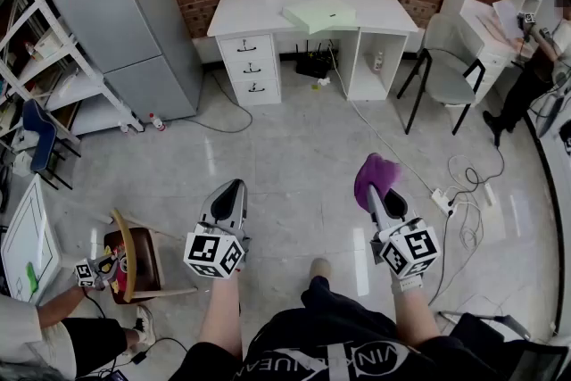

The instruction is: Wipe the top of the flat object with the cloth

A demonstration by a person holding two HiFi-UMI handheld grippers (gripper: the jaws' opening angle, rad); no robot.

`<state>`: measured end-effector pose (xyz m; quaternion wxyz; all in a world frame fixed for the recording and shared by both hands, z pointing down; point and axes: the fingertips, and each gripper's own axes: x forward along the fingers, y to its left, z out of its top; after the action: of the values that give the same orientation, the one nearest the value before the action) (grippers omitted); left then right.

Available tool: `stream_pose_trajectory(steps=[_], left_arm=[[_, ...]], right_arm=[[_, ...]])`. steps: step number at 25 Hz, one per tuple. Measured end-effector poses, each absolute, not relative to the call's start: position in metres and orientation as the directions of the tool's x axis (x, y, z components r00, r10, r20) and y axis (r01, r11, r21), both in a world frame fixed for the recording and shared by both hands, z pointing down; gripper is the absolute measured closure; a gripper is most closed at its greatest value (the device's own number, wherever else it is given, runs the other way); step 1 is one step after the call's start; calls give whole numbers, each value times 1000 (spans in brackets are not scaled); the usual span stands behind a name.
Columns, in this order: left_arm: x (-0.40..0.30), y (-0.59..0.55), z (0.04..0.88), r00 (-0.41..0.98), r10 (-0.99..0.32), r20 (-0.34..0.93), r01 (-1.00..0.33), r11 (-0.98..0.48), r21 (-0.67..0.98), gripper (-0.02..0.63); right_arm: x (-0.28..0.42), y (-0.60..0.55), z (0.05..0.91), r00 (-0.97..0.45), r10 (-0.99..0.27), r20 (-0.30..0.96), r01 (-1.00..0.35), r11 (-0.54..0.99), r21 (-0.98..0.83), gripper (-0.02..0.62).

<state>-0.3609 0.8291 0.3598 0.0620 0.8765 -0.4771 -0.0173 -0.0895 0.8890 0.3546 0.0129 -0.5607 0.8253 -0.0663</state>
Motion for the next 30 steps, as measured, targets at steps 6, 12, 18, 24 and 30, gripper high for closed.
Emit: stream_pose_trajectory(steps=[6, 12, 18, 24, 30], left_arm=[[-336, 773, 364, 535, -844, 34, -841, -528, 122, 586], [-309, 733, 369, 527, -850, 16, -842, -520, 142, 586], [-298, 712, 379, 520, -853, 38, -848, -510, 148, 586], [-296, 688, 387, 507, -860, 55, -855, -494, 156, 586], [-288, 647, 397, 512, -857, 58, -849, -495, 183, 585]], right_arm=[[-64, 834, 361, -378, -924, 53, -921, 370, -124, 534], [-40, 793, 364, -393, -918, 51, -915, 385, -118, 534], [-27, 768, 369, -391, -919, 55, -914, 381, -144, 534], [-18, 743, 374, -391, -919, 45, -907, 377, -186, 534], [-11, 706, 378, -386, -921, 58, -910, 370, -187, 534]])
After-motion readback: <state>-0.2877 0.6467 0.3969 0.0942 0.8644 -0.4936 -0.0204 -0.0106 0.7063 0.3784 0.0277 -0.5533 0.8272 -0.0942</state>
